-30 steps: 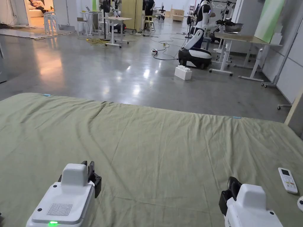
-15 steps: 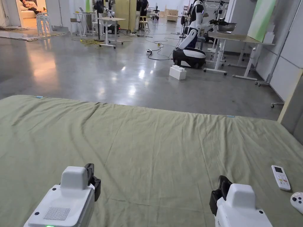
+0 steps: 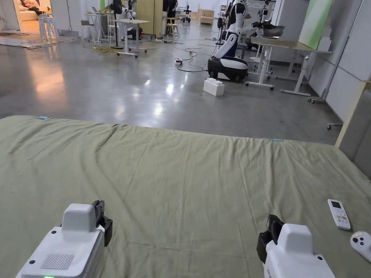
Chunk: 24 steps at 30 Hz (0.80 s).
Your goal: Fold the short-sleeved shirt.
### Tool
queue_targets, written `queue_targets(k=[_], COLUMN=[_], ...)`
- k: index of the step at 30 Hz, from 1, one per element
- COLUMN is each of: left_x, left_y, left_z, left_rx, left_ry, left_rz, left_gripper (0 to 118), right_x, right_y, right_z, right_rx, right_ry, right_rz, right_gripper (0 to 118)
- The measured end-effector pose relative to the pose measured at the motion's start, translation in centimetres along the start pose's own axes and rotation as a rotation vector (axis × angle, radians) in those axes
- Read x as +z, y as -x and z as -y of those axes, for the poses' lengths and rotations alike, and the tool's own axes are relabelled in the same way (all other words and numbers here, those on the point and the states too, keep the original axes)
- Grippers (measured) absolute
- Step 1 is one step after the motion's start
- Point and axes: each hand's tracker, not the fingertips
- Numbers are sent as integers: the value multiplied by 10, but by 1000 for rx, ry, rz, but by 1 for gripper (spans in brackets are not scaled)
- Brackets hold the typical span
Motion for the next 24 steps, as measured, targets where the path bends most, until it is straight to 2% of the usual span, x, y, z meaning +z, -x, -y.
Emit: queue_targets(k=[1, 2, 3, 4, 5, 9, 11, 13, 21, 24], left_x=[-1, -1, -1, -1, -2, 1, 4, 5, 6, 1], left_y=[1, 1, 1, 2, 4, 6, 6, 7, 5, 4], left_z=[0, 0, 1, 2, 3, 4, 4, 4, -3, -7], left_rx=[3, 8, 14, 21, 28, 22, 13, 10, 27, 21], left_ry=[4, 6, 7, 7, 4, -12, -19, -34, -53, -41], left_rz=[-3, -7, -8, -11, -20, -32, -31, -19, 32, 47], left_gripper=[6, 16, 31, 52, 62, 67, 76, 84, 99, 102], right_x=[0, -1, -1, -2, -2, 1, 2, 3, -2, -7], right_y=[1, 2, 2, 3, 4, 7, 5, 3, 0, 0], right_z=[0, 0, 0, 0, 1, 2, 3, 2, -4, -8], right_rx=[9, 17, 30, 35, 30, 56, 39, 20, -37, -31], right_ry=[0, 2, 3, 6, 10, -21, -24, -33, -18, -23], right_rz=[-2, -4, -11, -19, -19, 25, 29, 31, 33, 36], right_gripper=[2, 11, 28, 56, 70, 92, 107, 114, 118, 118])
